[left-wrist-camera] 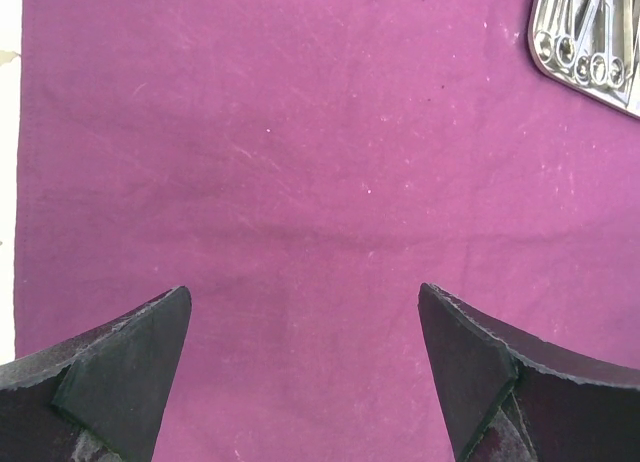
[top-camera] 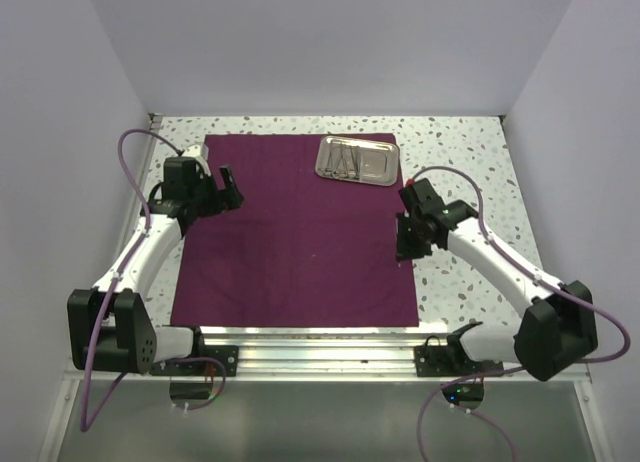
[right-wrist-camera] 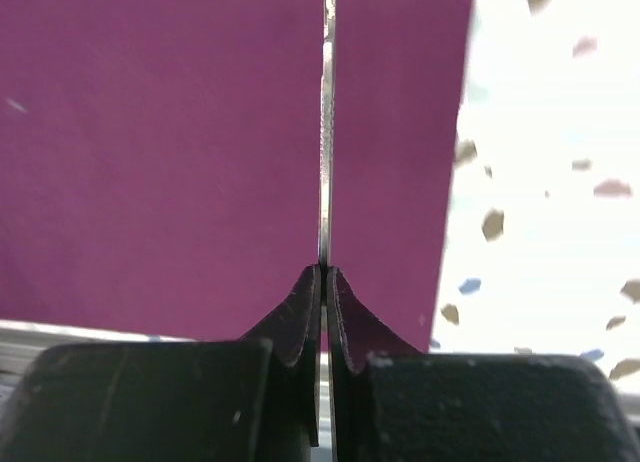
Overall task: Open and lay out the surgical kit
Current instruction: Place the medical item in the surgical kit, then pick up the medical item from the container.
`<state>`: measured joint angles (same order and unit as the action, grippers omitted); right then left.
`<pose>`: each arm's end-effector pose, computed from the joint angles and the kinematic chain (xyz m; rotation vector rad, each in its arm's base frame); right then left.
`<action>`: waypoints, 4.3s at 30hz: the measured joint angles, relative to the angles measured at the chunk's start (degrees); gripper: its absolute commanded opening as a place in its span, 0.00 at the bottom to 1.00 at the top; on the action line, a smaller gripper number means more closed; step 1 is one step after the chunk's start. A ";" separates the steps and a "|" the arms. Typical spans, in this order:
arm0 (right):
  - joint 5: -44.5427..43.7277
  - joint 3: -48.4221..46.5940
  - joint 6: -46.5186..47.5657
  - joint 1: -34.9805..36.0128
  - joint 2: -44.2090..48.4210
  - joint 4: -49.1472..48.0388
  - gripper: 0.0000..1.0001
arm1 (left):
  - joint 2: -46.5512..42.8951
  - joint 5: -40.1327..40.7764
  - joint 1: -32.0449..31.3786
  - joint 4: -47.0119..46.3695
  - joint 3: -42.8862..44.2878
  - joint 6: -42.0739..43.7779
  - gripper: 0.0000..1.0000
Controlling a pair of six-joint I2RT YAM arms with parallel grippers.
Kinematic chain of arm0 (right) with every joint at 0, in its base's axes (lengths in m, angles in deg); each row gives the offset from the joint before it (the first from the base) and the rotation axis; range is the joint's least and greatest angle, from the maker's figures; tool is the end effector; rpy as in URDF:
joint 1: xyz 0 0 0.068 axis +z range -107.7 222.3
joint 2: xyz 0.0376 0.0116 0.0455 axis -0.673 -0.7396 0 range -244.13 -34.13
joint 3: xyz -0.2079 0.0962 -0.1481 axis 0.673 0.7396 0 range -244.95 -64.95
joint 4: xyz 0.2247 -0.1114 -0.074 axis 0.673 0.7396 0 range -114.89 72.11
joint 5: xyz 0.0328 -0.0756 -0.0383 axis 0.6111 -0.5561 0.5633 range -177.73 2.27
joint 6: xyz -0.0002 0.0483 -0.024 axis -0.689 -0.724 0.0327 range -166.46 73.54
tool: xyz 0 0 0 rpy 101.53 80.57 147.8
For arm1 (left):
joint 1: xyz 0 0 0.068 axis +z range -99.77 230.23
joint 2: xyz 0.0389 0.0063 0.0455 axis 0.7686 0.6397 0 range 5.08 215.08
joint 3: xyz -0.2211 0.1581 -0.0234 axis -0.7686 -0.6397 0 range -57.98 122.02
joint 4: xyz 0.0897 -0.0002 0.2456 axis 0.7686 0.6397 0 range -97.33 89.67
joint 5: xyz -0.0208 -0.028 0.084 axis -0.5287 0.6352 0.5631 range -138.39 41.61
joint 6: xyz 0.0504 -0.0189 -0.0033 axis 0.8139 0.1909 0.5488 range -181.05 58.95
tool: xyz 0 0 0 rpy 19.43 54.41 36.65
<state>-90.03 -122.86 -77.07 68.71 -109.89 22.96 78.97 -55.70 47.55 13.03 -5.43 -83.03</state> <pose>0.2261 0.1108 0.2515 0.1125 2.7385 0.2334 0.2779 -0.0175 0.2611 -0.3232 2.2965 -0.3666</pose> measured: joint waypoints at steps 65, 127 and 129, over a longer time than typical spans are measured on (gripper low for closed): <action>-8.52 -87.69 1.68 -12.79 -77.44 -1.68 0.57 | 1.81 5.57 -1.97 4.11 -1.27 -1.01 1.00; -9.16 -78.75 1.68 -14.10 -72.96 -4.46 0.21 | 8.79 6.56 -1.97 4.20 2.73 0.57 1.00; -9.03 -79.34 1.49 -13.99 -73.29 -4.17 0.21 | 8.79 6.56 -1.97 4.24 2.73 0.59 1.00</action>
<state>-99.06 -202.20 -75.58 54.73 -183.18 18.79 87.76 -49.15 45.59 17.27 -2.70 -82.44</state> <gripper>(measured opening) 0.211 0.995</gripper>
